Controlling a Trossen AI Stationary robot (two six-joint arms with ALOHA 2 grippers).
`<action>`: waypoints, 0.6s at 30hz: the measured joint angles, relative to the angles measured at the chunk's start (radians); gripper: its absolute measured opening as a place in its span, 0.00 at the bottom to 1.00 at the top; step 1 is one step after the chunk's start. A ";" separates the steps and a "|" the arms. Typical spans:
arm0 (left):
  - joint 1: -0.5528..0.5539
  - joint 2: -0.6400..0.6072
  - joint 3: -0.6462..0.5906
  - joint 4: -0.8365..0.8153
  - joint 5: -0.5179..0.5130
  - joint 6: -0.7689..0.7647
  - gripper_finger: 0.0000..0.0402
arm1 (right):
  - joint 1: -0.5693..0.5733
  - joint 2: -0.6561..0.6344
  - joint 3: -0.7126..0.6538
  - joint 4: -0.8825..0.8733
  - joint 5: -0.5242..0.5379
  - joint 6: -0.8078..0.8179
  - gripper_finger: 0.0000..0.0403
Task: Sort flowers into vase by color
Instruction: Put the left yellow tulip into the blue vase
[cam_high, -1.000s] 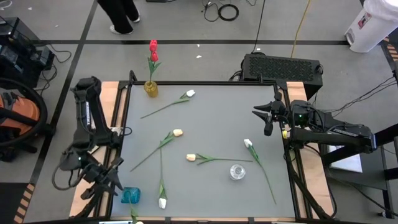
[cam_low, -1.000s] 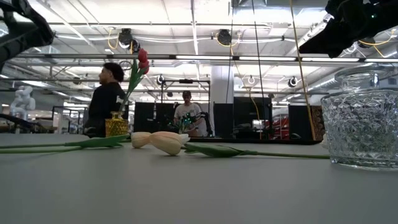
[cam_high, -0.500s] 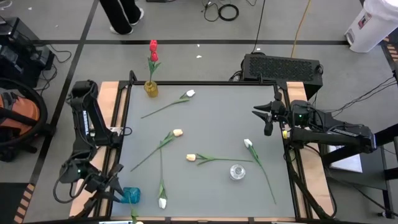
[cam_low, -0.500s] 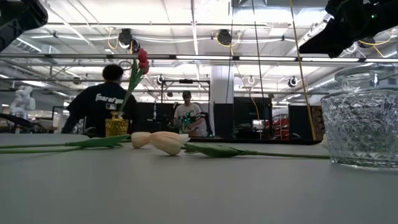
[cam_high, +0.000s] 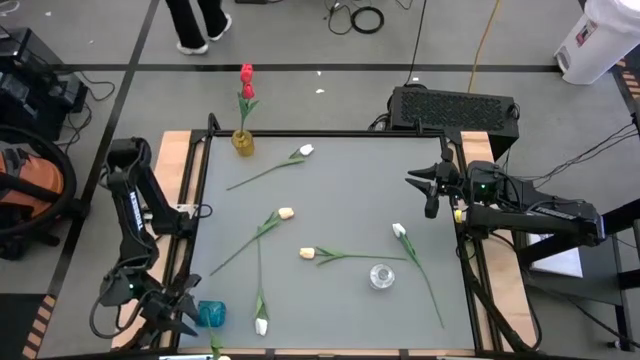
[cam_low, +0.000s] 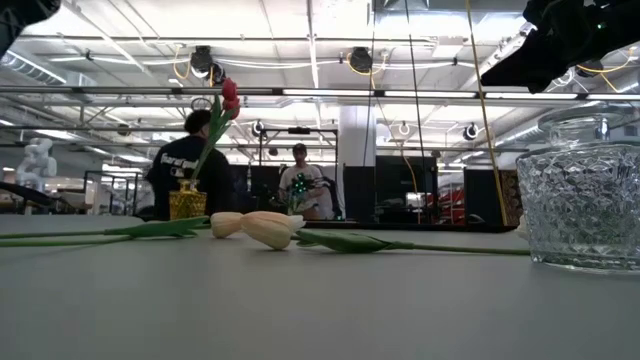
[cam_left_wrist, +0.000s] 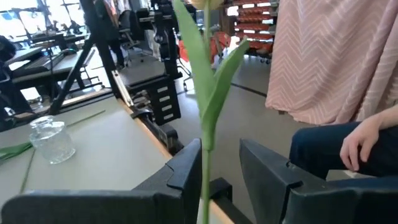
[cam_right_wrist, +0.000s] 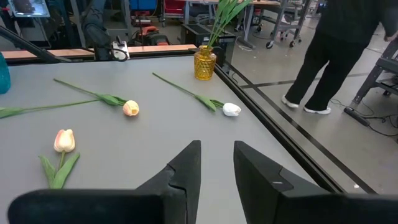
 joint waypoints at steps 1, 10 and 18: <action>0.004 0.012 0.000 0.013 0.002 -0.001 0.29 | 0.000 0.000 0.000 0.000 0.000 0.000 0.21; 0.058 0.072 0.000 0.059 -0.002 -0.003 0.29 | 0.000 0.000 0.000 0.000 0.000 0.000 0.21; 0.064 0.072 0.000 0.061 0.004 -0.016 0.29 | 0.000 0.000 0.000 0.000 0.000 0.000 0.21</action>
